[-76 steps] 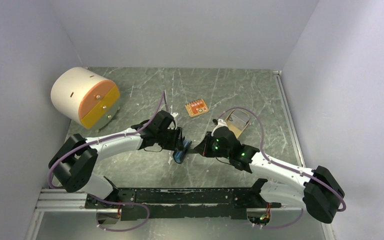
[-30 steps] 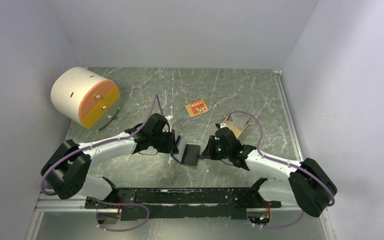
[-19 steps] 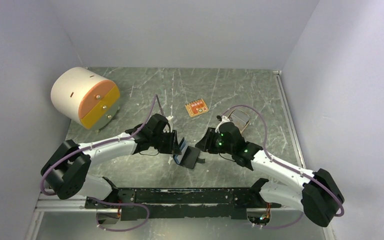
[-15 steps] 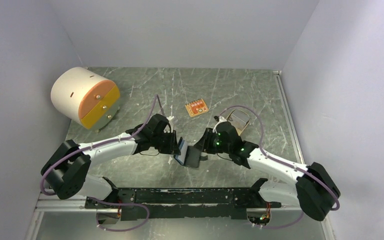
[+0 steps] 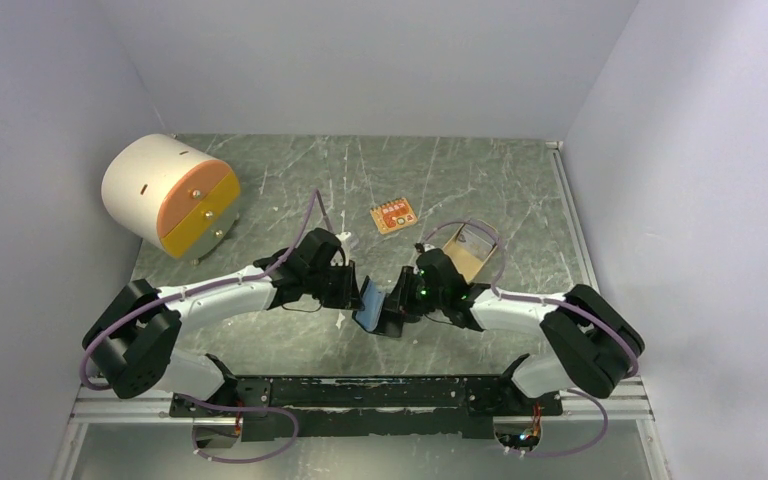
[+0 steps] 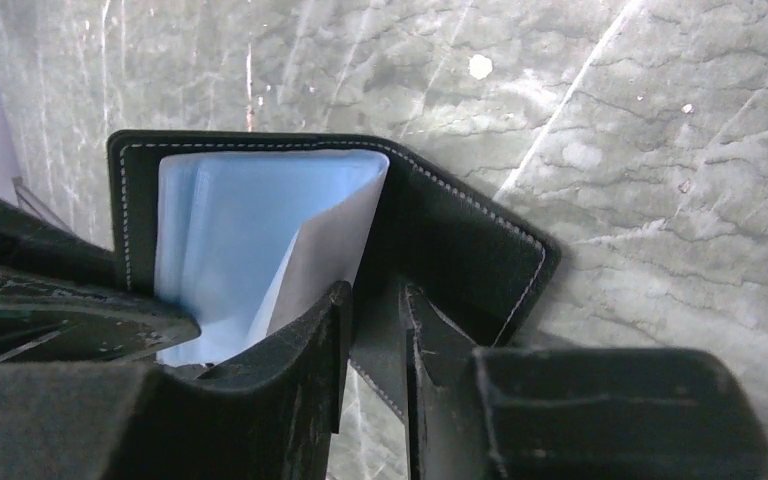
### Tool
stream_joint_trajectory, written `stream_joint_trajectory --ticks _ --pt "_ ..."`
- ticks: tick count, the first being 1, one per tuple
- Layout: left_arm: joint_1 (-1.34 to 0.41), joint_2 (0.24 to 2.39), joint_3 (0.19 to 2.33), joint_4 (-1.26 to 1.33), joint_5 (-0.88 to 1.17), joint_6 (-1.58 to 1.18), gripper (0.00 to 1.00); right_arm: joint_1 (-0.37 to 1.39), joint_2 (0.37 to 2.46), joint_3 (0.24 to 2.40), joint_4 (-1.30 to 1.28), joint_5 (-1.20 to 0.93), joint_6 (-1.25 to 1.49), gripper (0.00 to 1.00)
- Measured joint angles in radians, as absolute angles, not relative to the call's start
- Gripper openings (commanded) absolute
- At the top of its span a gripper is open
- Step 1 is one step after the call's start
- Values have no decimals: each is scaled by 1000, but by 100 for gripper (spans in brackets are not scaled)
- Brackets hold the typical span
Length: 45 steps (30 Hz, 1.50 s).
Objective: Put the credit cards into the card holder
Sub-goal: Open the card holder at the center of the board.
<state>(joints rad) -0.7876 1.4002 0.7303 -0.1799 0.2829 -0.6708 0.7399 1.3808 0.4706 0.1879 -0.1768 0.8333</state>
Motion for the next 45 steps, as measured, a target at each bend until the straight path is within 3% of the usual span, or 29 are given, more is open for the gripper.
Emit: stream_joint_trajectory --ticks 3,10,22,45 --pt "-788 1400 730 -180 282 -670 10 740 1409 464 215 -178 833 26" --pt "-788 1402 740 -196 265 -670 9 741 1413 463 221 -168 824 34" --pt "-812 1365 741 -225 157 -715 9 782 1119 482 99 -130 857 36" --pt "-778 1270 567 -112 158 -828 9 810 1429 528 104 -29 836 30"
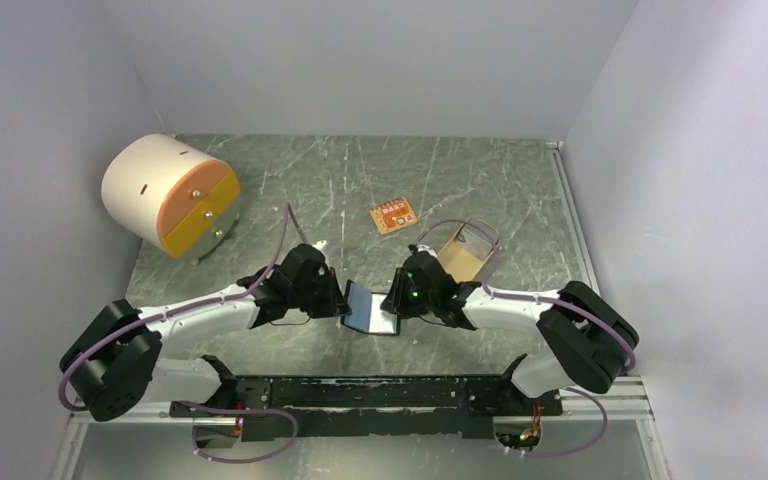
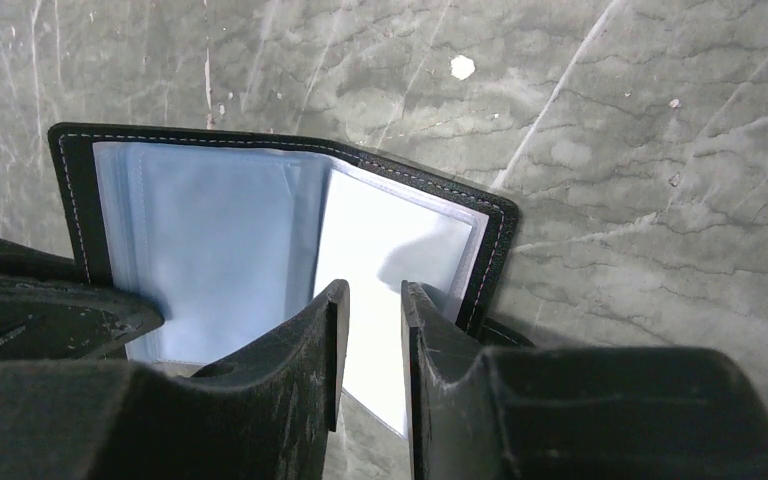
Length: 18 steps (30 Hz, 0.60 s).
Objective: Put the credit cards into the card holder
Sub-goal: Open the card holder at the center of the board.
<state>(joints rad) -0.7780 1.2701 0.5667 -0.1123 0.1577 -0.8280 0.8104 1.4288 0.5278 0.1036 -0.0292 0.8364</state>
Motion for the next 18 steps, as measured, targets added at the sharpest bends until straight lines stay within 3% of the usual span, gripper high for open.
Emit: stream_joint_trajectory --ticks 10,18 --pt "-729 1259 540 -88 207 -793 9 814 1411 563 31 3 789 35" --pt "-729 1249 541 -103 210 -743 9 810 1297 750 -126 150 628 45"
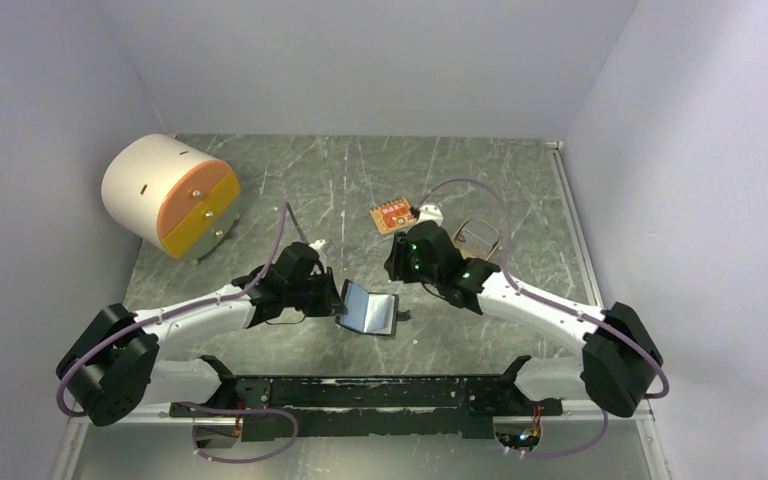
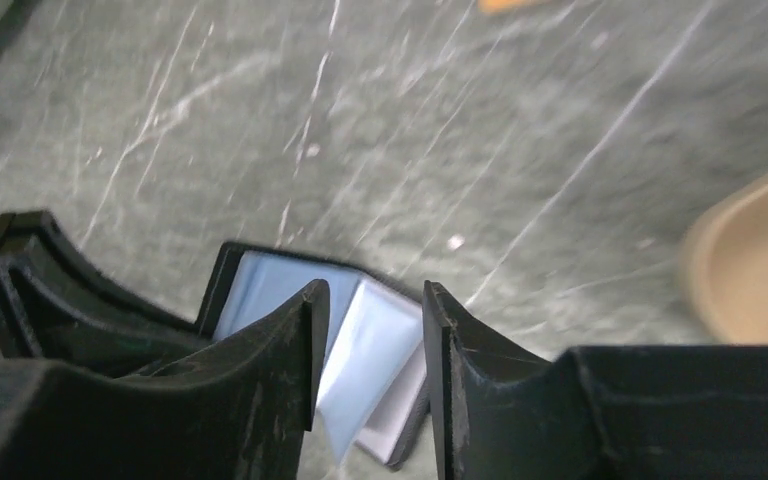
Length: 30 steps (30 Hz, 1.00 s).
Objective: Put the credit cards into the card holder
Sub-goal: Open the card holder at the center of the board, then pick up the credit card from the storage box.
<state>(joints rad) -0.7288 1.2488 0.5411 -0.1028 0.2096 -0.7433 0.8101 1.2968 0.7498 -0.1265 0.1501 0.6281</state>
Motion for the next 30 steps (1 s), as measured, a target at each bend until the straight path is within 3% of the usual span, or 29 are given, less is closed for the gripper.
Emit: stream_joint_trajectory --ticks 7,19,30 --pt "-728 1229 543 -112 219 -714 9 698 1264 859 -220 294 364 51" --pt "-728 1196 543 -112 259 -711 9 413 1518 957 -329 418 -7 56" --pt "-728 1155 508 -110 281 -714 9 388 1596 974 -271 450 -245 57"
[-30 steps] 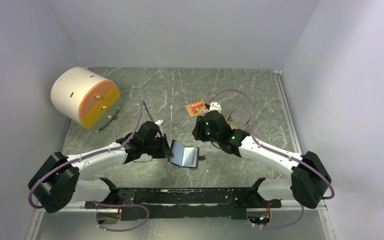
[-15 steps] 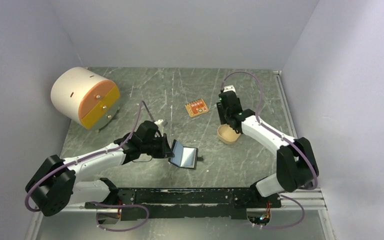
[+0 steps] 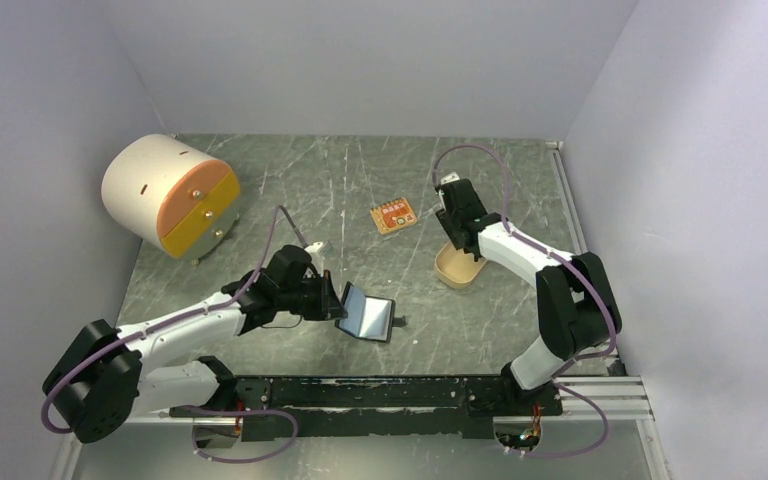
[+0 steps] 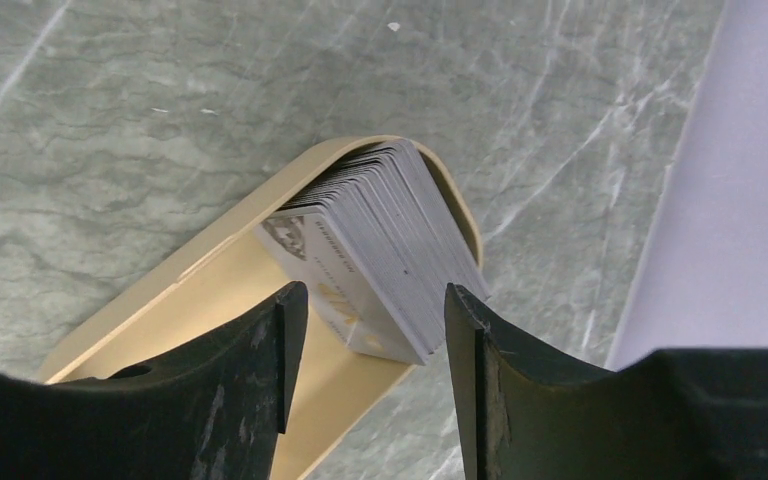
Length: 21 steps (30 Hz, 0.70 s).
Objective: Put the credit cards into the card holder
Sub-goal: Pick up the credit card from the storage box.
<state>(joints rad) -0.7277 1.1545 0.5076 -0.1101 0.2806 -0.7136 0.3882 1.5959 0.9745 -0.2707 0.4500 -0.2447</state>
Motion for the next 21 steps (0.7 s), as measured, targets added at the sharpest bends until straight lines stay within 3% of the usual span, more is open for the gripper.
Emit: stream_joint_trajectory --ticks 1,3,4,21 --pt "-728 1149 507 -110 281 -714 9 387 1596 972 -263 461 -262 58" --pt "-728 1142 507 -109 281 -715 9 383 1596 969 -251 471 -291 75" --pt "-728 1142 506 -109 281 -718 9 380 1597 968 -245 473 -302 77" --pt "-728 1125 493 -110 283 -722 9 357 1603 968 -181 435 -463 75"
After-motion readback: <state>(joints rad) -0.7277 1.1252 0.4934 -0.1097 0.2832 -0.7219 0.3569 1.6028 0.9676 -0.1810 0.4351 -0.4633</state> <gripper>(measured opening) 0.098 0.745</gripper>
